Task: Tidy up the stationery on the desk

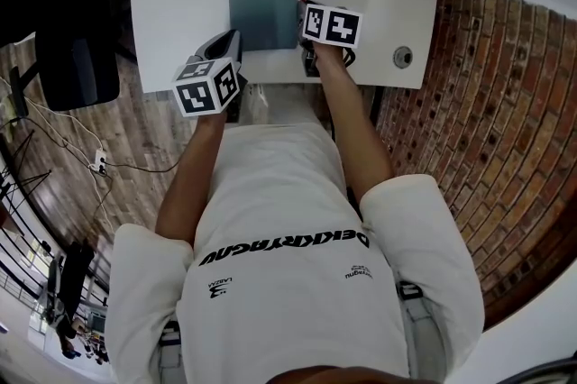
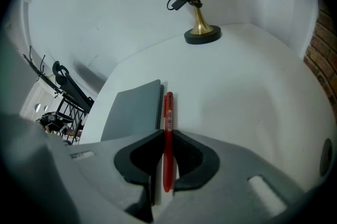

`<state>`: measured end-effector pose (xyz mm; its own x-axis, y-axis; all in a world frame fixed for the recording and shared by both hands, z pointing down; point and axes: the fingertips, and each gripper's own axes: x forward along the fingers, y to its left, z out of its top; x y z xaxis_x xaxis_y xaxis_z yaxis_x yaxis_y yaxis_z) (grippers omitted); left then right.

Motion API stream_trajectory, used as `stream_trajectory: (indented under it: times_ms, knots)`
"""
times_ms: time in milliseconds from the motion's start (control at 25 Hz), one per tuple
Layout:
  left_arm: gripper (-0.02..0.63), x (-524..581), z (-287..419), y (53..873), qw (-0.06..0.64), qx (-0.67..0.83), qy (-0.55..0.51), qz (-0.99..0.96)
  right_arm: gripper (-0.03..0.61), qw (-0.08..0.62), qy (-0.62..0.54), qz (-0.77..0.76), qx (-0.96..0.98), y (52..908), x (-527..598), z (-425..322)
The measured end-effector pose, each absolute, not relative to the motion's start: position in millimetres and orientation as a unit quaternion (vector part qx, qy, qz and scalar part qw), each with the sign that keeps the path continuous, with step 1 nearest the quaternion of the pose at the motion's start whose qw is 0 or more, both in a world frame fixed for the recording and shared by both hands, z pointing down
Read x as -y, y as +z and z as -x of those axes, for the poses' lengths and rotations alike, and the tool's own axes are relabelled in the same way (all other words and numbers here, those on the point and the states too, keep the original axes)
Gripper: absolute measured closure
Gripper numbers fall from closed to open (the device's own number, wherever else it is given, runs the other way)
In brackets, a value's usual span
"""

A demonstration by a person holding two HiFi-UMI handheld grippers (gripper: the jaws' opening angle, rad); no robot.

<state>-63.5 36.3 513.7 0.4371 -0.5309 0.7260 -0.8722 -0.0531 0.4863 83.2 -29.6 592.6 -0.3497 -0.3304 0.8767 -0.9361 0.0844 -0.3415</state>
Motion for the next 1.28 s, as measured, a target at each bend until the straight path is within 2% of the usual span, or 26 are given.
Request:
stream_trajectory:
  times_ms: [240,360,600,760,920,1280]
  knots:
    - [0.614,-42.6,60.2,504.4,0.47,0.491,0.177,-0.712,0.522,0.306,0.487,-0.482,0.661,590.9,27.9,-84.5]
    - [0.614,-44.0,58.1,496.4,0.467,0.488,0.174,-0.717,0.497,0.287,0.5,-0.487,0.656,587.8,29.0,-87.1]
    - [0.614,-43.1,55.5,468.6,0.446,0.481,0.162,-0.737,0.502,0.226,0.483,-0.51,0.675,542.9,35.0,-95.7]
    - [0.615,-39.8,50.2,439.6,0.409,0.48,0.148,-0.761,0.524,0.163,0.448,-0.514,0.713,489.0,32.4,-95.7]
    - [0.615,-35.1,45.9,414.0,0.369,0.484,0.143,-0.781,0.586,0.139,0.4,-0.516,0.745,440.5,23.3,-92.2]
    - [0.615,-29.6,46.7,362.1,0.293,0.495,0.117,-0.81,0.583,0.112,0.298,-0.515,0.796,367.1,-2.8,-73.5]
